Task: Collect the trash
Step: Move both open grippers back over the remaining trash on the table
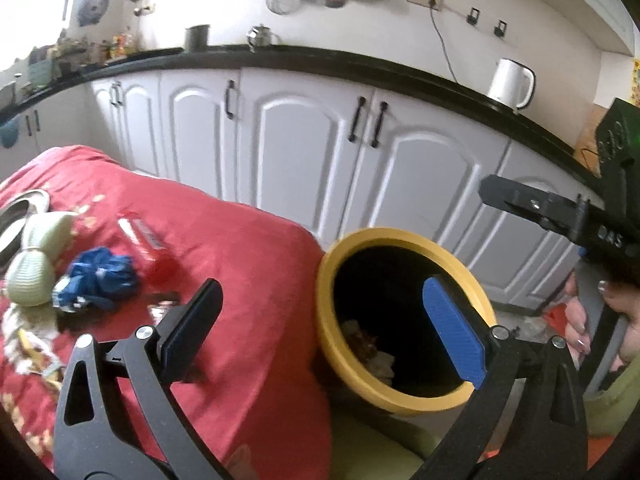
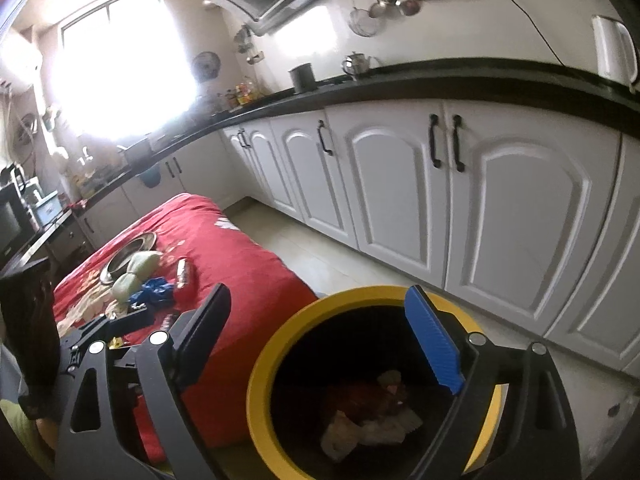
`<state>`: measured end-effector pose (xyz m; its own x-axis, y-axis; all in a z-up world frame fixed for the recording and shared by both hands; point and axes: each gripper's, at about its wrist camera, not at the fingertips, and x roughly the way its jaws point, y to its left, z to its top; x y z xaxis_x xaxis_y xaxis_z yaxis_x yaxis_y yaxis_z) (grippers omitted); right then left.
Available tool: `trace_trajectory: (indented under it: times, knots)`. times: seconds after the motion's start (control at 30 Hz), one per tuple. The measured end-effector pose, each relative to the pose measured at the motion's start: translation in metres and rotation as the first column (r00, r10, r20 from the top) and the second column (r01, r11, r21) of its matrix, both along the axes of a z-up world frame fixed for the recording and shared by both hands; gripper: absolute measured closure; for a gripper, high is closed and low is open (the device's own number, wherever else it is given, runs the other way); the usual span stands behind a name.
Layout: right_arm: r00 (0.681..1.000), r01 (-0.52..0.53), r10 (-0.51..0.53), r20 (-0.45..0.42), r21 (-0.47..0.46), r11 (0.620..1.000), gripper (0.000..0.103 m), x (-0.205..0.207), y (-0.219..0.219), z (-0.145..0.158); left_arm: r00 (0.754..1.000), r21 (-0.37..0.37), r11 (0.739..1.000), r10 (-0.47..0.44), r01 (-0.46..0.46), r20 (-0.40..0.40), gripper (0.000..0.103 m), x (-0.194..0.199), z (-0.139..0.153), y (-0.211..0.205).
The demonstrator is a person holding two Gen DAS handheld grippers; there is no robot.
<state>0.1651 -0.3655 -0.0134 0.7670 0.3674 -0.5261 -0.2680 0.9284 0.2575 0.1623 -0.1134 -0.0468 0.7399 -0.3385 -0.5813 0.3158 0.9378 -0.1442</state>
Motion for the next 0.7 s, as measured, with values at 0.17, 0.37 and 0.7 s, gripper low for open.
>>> trace_trajectory:
  times: [0.17,0.37,0.7]
  knots:
    - [0.999,-0.031,0.031,0.008,-0.021,0.999,0.015,-0.004,0.018,0.003,0.998,0.003,0.999,0.052,-0.052,0.03,0.011,-0.004,0.006,0.019]
    - [0.998,-0.07,0.07,0.008,-0.043,0.997,0.014,-0.008,0.038,0.004,0.993,-0.015,0.994,0.105,-0.104,0.051,0.011,-0.008,0.011,0.041]
    - [0.99,-0.143,0.143,-0.001,-0.066,0.987,0.013,-0.016,0.075,0.004,0.976,-0.022,0.98,0.198,-0.197,0.088,0.011,-0.012,0.02,0.076]
